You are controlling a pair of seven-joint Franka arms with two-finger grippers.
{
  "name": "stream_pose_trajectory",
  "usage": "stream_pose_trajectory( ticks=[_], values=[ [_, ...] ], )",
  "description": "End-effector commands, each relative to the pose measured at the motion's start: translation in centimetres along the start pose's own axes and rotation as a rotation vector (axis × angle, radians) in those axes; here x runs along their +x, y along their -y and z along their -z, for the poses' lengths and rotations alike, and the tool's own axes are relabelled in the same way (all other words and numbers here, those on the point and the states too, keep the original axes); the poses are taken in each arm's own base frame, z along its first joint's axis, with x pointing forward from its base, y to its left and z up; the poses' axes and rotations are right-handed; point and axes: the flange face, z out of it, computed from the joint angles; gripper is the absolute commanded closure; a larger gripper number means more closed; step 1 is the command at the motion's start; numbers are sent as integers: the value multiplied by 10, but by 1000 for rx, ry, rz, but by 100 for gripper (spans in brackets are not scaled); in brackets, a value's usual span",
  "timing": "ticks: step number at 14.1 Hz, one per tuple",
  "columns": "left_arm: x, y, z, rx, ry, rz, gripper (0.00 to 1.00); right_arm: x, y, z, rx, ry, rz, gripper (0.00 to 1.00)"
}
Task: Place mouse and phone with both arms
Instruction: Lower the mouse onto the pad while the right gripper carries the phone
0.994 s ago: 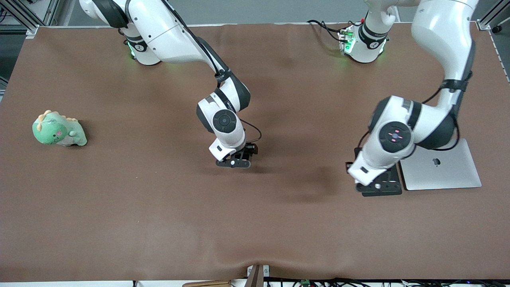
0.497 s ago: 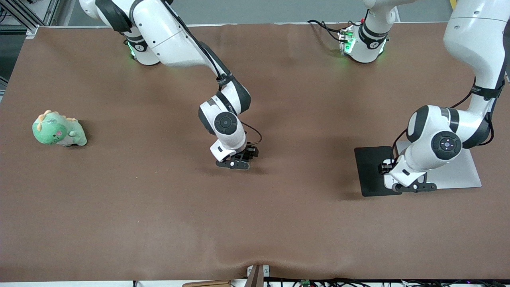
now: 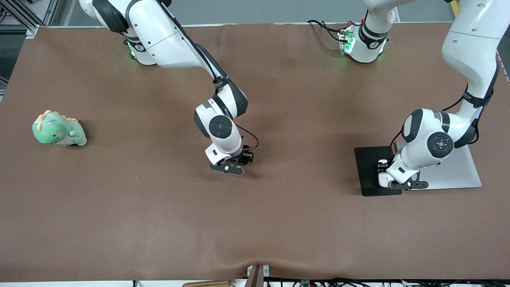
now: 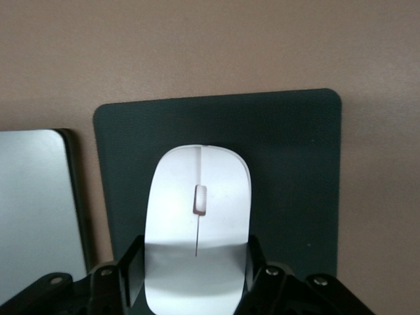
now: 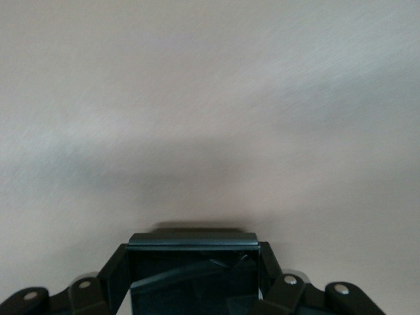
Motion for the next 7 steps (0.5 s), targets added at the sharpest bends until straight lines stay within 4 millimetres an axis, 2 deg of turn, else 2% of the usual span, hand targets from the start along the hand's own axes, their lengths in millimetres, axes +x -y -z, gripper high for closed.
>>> stream_pose_trajectory(
  ticks=[1,2,5,6,7],
  values=[
    [-2,0,-8,-16,-12,4,79,34,-36,64,-3,16,8,100],
    [-3,-1,-9,-16,-9,2,79,45,-52,79,-6,23,30,100],
    [-8,-6,-13,-16,2,-4,78,92,-132,125,9,40,56,100],
    [-8,-8,-13,-16,2,-7,73,97,-152,136,3,54,85,100],
    [-8,-7,-14,-17,3,-2,63,109,-181,146,3,63,92,100]
  ],
)
